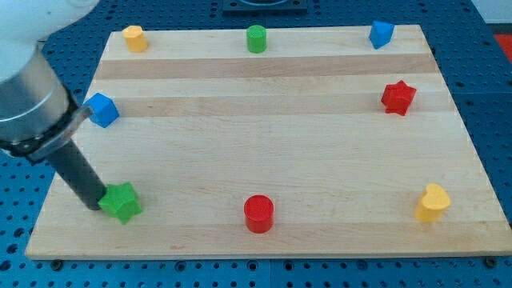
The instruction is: Move the green star slightly near to the red circle
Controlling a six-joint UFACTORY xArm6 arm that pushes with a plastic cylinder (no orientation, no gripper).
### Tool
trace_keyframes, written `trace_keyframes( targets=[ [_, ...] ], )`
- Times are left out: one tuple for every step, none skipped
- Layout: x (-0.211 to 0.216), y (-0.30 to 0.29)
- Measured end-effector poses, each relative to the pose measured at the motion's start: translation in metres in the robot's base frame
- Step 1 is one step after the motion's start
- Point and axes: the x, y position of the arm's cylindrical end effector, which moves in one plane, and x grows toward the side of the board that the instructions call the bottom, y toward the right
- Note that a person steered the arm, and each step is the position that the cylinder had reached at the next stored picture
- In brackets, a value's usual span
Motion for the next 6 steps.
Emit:
trace_keyframes(
  targets=[
    [0.005, 0.032],
    [0.022, 0.045],
    [0.041, 0.026],
    [0.041, 0.026],
    [0.016, 0.023],
    [0.014, 0.053]
  ],
)
